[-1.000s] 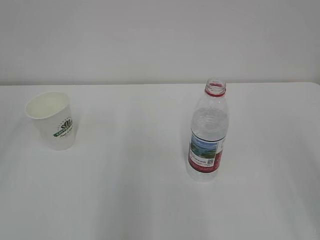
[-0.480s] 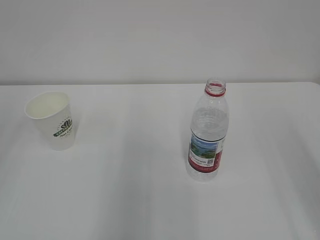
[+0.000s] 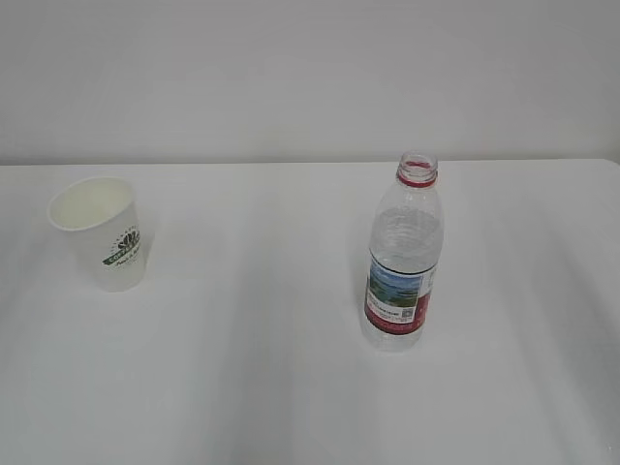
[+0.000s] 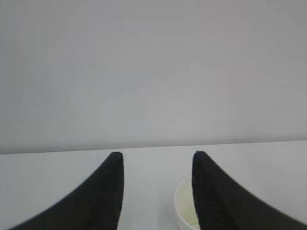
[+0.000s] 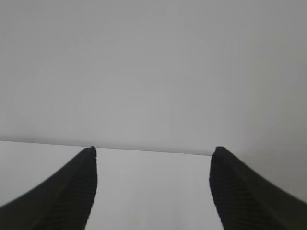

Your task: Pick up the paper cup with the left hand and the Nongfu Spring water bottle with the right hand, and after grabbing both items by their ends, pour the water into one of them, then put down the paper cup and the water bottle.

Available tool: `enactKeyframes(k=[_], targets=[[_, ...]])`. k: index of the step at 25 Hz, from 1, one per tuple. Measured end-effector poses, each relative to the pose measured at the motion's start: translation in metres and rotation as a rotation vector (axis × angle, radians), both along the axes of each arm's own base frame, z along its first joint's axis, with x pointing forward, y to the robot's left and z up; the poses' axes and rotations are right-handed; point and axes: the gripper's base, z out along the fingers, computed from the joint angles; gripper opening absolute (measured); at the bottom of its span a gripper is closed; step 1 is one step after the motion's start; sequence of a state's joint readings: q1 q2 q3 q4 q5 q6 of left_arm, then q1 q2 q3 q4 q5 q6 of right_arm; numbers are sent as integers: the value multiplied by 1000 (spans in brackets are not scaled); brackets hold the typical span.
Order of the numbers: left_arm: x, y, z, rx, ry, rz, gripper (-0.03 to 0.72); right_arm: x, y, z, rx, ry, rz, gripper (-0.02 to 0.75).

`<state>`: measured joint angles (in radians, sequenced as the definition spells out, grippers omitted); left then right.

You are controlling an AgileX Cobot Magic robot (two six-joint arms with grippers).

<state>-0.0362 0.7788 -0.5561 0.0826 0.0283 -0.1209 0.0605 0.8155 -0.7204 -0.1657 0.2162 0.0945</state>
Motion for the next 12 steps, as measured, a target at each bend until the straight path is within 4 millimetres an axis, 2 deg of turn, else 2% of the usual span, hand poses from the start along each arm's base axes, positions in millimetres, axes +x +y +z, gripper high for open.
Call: enactKeyframes(k=[3,9,12], targets=[[8,0,1,25,7,-5,343,5,1,0,0,-14,5,549],[36,-2,22,71,-20,-14,343,13,2,-2,-2,-32,14,549],[48,-2,25,75,-17,-16,343,17,2,-3,-2,-35,17,549]])
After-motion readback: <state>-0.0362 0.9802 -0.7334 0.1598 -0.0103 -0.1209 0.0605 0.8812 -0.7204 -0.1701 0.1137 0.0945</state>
